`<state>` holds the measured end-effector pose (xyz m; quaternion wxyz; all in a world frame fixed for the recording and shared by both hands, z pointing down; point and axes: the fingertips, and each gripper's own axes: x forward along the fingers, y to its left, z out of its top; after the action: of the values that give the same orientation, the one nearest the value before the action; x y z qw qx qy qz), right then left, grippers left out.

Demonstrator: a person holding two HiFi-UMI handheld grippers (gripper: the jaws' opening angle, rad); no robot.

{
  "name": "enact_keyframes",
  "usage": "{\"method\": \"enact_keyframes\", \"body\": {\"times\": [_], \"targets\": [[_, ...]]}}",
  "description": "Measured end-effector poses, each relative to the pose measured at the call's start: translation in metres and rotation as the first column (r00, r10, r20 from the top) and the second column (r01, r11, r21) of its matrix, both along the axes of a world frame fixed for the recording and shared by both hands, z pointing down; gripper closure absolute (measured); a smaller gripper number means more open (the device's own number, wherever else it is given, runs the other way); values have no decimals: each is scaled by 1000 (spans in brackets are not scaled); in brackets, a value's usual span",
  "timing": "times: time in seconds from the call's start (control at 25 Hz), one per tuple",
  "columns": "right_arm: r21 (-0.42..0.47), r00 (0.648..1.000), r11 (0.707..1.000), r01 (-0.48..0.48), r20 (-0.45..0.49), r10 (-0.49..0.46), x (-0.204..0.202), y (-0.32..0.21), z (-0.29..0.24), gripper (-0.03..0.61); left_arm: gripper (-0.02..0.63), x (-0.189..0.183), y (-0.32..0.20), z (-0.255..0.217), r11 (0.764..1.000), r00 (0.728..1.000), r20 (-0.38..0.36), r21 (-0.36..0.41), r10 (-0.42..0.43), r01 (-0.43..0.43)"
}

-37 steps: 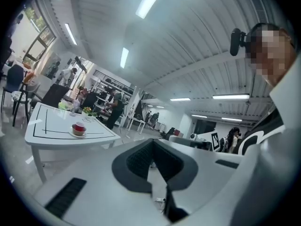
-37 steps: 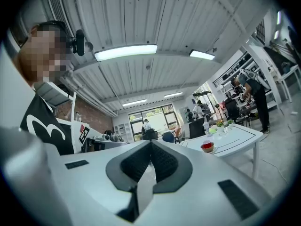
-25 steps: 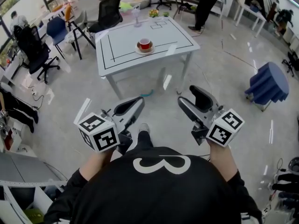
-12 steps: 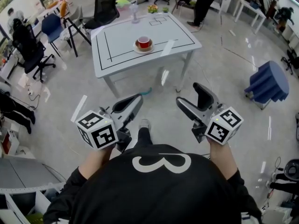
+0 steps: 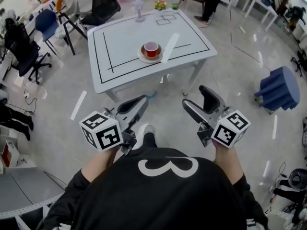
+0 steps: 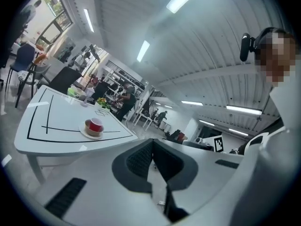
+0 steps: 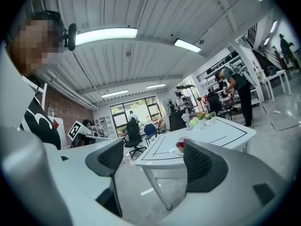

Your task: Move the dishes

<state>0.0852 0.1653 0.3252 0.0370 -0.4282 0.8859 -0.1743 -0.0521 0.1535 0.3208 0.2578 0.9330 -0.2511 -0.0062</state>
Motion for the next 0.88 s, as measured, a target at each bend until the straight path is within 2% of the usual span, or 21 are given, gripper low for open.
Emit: {"method": "enact_keyframes", "body": {"times": [0.24,0.52,0.88], "targets": [[-74,999,996,-41,-10,40,-4,-80,15,199,611,-5,-79,13,998,1000,2,-57,17,-17],[-135,999,990,-28,-32,24,-23,-163,30,202,611,-25,-167,31,995,1000,6,-96,-4,5],[-161,998,985,-54,-31,49,-31,-237,47,232,611,-35,-234,48,995,1000,26,-103,-9,11]]}}
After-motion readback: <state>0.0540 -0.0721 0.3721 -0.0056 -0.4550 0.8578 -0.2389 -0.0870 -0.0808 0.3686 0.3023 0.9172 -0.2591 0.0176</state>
